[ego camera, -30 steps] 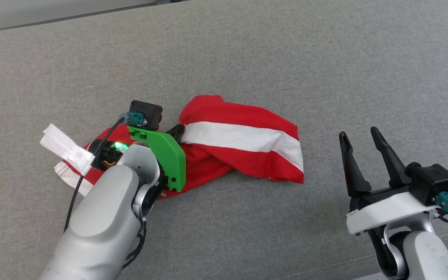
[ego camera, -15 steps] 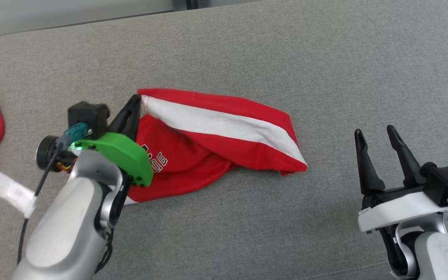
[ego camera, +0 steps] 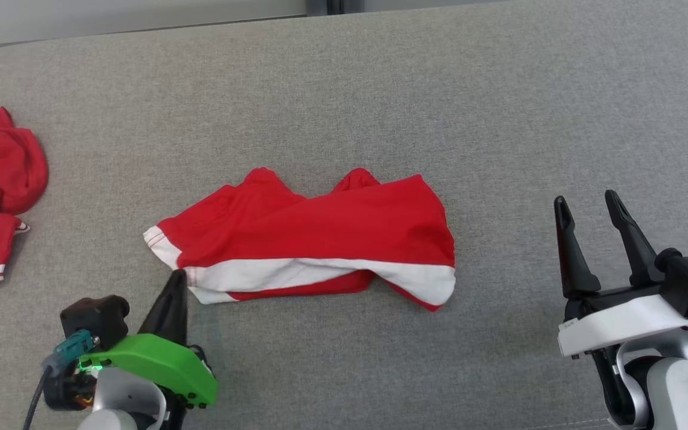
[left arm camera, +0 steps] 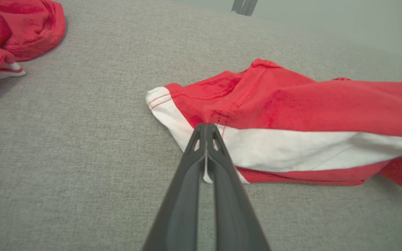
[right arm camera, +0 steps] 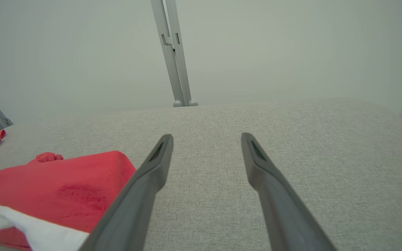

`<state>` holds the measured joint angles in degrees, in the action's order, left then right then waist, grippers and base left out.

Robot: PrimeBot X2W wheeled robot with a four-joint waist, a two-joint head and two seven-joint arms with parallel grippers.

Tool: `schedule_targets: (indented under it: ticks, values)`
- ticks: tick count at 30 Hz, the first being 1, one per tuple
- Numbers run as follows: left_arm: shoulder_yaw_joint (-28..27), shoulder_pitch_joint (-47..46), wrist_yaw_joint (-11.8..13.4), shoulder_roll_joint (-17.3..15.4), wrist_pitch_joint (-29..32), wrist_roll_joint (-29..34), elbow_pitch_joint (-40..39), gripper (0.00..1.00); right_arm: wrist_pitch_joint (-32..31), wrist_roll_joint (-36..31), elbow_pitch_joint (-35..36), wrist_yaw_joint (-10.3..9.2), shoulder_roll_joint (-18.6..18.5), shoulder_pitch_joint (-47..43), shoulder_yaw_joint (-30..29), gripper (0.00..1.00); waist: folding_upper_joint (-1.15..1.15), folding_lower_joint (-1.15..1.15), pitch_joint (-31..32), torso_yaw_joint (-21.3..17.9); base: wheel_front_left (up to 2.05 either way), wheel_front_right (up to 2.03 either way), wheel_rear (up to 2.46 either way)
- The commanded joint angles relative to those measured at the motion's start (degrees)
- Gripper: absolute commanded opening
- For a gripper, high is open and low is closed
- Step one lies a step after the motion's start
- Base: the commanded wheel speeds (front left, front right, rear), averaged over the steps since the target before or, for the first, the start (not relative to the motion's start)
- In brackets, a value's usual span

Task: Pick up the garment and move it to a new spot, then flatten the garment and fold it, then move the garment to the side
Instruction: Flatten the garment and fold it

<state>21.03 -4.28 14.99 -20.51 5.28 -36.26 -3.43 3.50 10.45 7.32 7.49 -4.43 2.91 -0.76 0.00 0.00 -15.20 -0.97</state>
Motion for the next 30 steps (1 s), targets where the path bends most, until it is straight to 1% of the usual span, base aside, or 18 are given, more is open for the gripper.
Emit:
schedule_targets:
  ticks: [1,2,3,6,7,10,12,14,20,23,30]
  values:
    - [-0.17,-0.02,-1.80,1.76,-1.79,-2.47,0.37,0.45,-0.23,-0.23,0.36,0.00,-0.25,0.46,0.12,1.00,0.00,0.00,-0.05,0.24,0.00,0.00,0.00]
    - [0.22,0.07,-3.60,2.20,-2.74,-2.93,1.51,1.00,-0.34,-0.27,0.54,0.00,-0.28,0.48,0.22,1.00,0.00,0.00,0.07,0.33,0.00,0.00,0.00]
    - [-0.16,-0.39,-5.04,2.67,-4.67,-3.78,2.26,1.00,-0.44,-0.28,0.69,0.00,-0.32,0.43,0.21,1.00,0.00,0.00,0.16,0.43,0.00,0.00,0.00]
    - [-1.11,-1.91,-6.79,3.68,-10.70,-2.64,5.08,1.00,-0.75,-0.44,1.08,0.00,-0.48,0.12,0.38,1.00,0.00,0.00,0.73,0.63,0.00,0.00,0.00]
    - [-1.75,-2.66,-6.65,3.80,-13.43,-1.41,5.69,1.00,-0.91,-0.45,1.25,0.00,-0.54,-0.08,0.41,1.00,0.00,0.00,0.96,0.67,0.00,0.00,0.00]
    - [-2.64,-3.78,-5.49,3.53,-18.16,2.27,6.75,1.00,-1.23,-0.48,1.56,0.00,-0.71,-0.67,0.54,1.00,0.00,0.00,1.82,0.79,0.00,0.00,0.00]
    - [-3.33,-4.33,-4.51,3.28,-19.59,5.04,6.87,1.00,-1.39,-0.52,1.78,0.00,-0.76,-1.14,0.71,1.00,0.00,0.00,2.54,0.85,0.00,0.00,0.00]
    - [-3.89,-4.40,-3.92,2.78,-20.10,7.58,6.48,1.00,-1.72,-0.49,1.98,0.00,-0.77,-1.65,0.88,1.00,0.00,0.00,3.28,0.77,0.00,0.00,0.00]
    - [-5.28,-1.48,-3.74,0.61,-20.45,11.44,5.68,1.00,-2.38,-0.40,2.64,0.00,-0.85,-3.05,1.80,1.00,0.00,0.00,5.31,0.26,0.00,0.00,0.00]
    - [-5.66,0.21,-3.20,-0.06,-20.48,12.44,4.69,1.00,-2.64,-0.23,3.07,0.00,-0.87,-3.76,2.09,1.00,0.00,0.00,5.97,0.10,0.00,0.00,0.00]
    - [-6.04,1.65,-2.76,-0.23,-20.50,12.38,3.93,1.00,-3.00,-0.08,3.69,0.00,-0.98,-4.45,1.96,1.00,0.00,0.00,6.47,0.21,0.00,0.00,0.00]
